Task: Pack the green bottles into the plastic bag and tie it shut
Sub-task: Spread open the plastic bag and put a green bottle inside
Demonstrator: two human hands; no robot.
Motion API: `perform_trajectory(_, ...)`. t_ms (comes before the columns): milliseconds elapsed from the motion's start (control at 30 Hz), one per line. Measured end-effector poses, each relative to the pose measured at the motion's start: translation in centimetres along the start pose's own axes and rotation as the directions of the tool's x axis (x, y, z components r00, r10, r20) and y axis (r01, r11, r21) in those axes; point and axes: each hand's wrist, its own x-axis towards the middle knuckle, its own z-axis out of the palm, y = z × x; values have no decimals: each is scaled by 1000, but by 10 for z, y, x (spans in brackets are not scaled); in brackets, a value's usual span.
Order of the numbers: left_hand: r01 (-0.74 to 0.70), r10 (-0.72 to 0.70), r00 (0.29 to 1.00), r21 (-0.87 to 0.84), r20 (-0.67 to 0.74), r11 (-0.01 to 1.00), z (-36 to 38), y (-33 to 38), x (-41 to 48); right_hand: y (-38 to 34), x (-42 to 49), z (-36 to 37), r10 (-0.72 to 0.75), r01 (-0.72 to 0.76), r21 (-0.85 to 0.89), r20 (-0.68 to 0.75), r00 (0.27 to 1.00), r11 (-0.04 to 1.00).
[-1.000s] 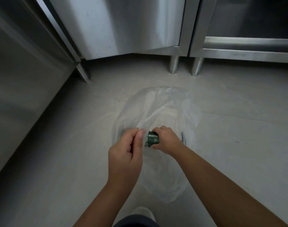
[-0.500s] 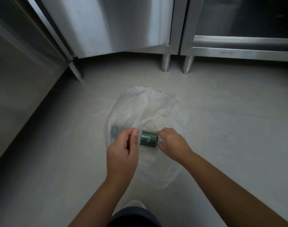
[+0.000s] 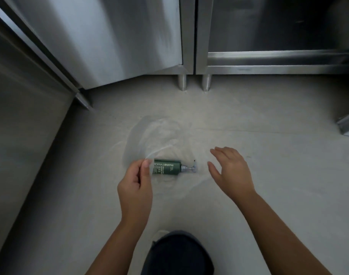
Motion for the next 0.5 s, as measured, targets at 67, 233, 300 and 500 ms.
perform_trajectory(67,44,-44,999,-9,13,999,-12,25,9,-19,5,-27,20,-20,19,-14,1000,1000)
perform_trajectory(233,85,-85,995,1,46,996,-45,100,42,-66,10,-106,57,-57,40,-2,998,998)
perform_trajectory(300,104,-103,993,-3,58,995,-56,135,50,-81,10,-142,84,-84,44,4,996,996)
perform_trajectory(500,91,-92,989,15,115,996,-84,249,46,-123,-5,-261,159,-159,54,4,987,986)
